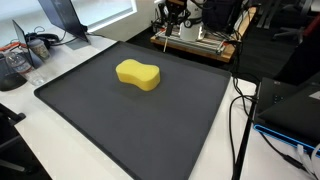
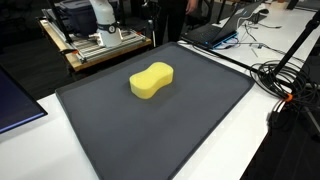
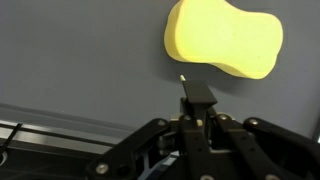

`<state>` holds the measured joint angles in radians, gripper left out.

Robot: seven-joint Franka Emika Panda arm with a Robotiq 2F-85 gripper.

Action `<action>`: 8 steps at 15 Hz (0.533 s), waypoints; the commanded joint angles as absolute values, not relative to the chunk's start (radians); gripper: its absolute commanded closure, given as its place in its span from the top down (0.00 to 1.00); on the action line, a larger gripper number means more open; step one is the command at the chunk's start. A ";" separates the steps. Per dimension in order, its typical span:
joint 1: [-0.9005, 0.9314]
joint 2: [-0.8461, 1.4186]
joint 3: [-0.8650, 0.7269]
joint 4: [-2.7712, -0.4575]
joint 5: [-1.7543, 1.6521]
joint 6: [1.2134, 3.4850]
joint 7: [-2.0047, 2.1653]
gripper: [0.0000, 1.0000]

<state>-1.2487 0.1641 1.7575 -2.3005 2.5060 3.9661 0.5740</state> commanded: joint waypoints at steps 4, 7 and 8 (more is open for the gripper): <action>-1.173 0.128 1.733 -2.255 2.498 4.006 0.551 0.13; -1.173 0.125 1.719 -2.251 2.498 4.006 0.538 0.03; -1.162 0.115 1.690 -2.237 2.487 4.021 0.516 0.03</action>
<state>-1.1734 0.1257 1.7179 -2.2507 2.4986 4.0060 0.5380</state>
